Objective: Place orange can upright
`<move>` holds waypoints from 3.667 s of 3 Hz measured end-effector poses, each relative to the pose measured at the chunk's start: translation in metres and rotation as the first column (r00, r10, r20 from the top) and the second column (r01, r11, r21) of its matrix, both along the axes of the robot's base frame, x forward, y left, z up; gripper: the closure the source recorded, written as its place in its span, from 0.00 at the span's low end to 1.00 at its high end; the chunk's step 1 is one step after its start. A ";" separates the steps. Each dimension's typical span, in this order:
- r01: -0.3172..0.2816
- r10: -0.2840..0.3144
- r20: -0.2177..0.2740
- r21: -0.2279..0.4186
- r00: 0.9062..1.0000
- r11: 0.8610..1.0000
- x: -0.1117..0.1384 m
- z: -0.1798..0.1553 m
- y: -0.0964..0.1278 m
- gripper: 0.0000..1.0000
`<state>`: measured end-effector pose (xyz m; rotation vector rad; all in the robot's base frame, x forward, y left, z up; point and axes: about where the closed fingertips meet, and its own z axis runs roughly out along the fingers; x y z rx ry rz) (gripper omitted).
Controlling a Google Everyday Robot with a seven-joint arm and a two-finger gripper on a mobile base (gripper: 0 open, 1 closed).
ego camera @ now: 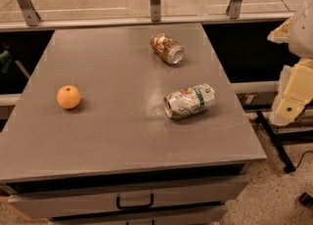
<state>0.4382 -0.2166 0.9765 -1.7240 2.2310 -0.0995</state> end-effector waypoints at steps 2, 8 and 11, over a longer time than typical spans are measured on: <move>-0.008 0.008 0.011 0.019 1.000 1.000 0.013 -0.002 0.002 0.00; 0.265 -0.254 -0.074 0.315 0.964 0.911 0.285 -0.087 0.166 0.00; 0.473 -0.467 -0.074 0.175 0.881 0.864 0.332 -0.133 0.204 0.18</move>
Offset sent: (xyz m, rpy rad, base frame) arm 0.0305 0.0033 -0.0099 0.0439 -0.0045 0.0194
